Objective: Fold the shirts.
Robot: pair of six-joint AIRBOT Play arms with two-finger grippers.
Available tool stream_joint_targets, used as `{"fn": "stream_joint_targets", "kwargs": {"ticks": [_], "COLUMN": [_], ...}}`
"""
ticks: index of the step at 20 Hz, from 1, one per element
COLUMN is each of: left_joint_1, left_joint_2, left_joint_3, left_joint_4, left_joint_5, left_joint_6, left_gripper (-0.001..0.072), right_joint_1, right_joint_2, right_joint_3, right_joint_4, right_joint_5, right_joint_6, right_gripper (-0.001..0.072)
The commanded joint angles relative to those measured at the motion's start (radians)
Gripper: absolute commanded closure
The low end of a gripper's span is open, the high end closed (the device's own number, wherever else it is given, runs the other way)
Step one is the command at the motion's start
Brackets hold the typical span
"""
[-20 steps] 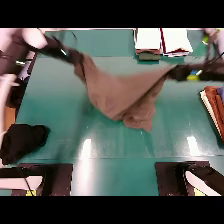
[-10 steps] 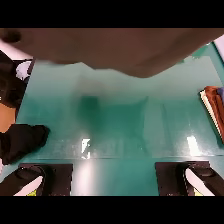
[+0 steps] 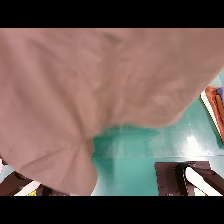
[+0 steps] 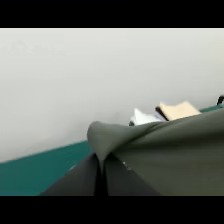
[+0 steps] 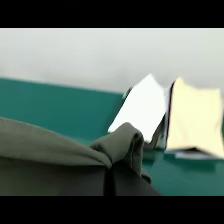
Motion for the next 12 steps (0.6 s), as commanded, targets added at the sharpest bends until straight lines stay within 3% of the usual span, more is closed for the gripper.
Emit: {"fn": "stream_joint_targets", "kwargs": {"ticks": [1,4,8,12], "left_joint_1": [0.001,0.001,0.001,0.001], "left_joint_2": [-0.149,-0.340,-0.589,-0.731], "left_joint_3": [-0.106,-0.263,-0.384,-0.384], "left_joint_4": [0.011,0.014,0.037,0.049], "left_joint_5": [-0.154,-0.182,0.008,0.093], "left_joint_6": [-0.001,0.002,0.002,-0.006], "left_gripper": [0.0681,0.0681,0.0681,0.0681], "right_joint_1": [0.093,0.147,0.188,0.200], "right_joint_2": [-0.131,-0.297,-0.498,-0.625], "right_joint_3": [-0.125,-0.254,-0.341,-0.322], "right_joint_4": [0.000,-0.004,-0.085,-0.068], "right_joint_5": [0.024,-0.008,-0.175,-0.219], "right_joint_6": [0.001,-0.004,-0.004,-0.003], "right_gripper": [0.0695,0.0695,0.0694,0.0693]}}
